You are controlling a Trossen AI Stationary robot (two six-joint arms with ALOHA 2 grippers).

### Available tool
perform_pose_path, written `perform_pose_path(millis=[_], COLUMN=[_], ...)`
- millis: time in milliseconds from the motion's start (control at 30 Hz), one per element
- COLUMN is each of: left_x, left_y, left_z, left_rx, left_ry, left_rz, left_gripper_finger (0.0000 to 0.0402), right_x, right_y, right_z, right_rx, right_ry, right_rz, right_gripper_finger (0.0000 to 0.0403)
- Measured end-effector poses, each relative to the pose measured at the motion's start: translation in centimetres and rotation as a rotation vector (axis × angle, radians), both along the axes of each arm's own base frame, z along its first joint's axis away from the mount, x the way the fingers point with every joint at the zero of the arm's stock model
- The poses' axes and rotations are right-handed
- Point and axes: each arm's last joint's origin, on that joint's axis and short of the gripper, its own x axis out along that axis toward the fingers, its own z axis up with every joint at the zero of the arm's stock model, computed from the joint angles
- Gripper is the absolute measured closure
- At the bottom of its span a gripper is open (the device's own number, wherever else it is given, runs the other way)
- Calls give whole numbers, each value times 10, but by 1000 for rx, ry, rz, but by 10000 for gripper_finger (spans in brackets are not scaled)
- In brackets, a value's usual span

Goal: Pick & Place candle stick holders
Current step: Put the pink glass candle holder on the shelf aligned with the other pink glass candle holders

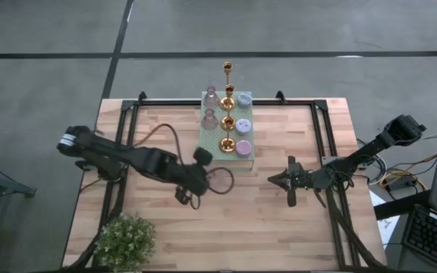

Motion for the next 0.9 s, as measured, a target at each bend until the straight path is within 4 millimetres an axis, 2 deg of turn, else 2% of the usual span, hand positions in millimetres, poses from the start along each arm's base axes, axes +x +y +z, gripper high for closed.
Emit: perform_pose_path(millis=[200, 333, 467, 600, 767, 900], left_x=[-21, -27, -26, -20, -16, -12], left_y=[19, 43, 73, 96, 111, 116], left_z=[32, 42, 41, 35, 26, 20], left_rx=[65, 84, 100, 37, 29, 29], left_ry=[-110, -137, -117, -83, -31, 3], left_rz=[88, 151, 227, 239, 255, 264], left_gripper_finger=[376, 376, 376, 376, 376, 376], right_x=[0, 0, 0, 0, 0, 0], right_y=[0, 0, 0, 0, 0, 0], right_z=[0, 0, 0, 0, 0, 0], right_rx=[0, 0, 0, -1, -2, -4], right_ry=[0, 0, 0, 1, 1, 2], right_rz=[0, 0, 0, 0, 0, 0], right_gripper_finger=[394, 394, 394, 394, 394, 394])
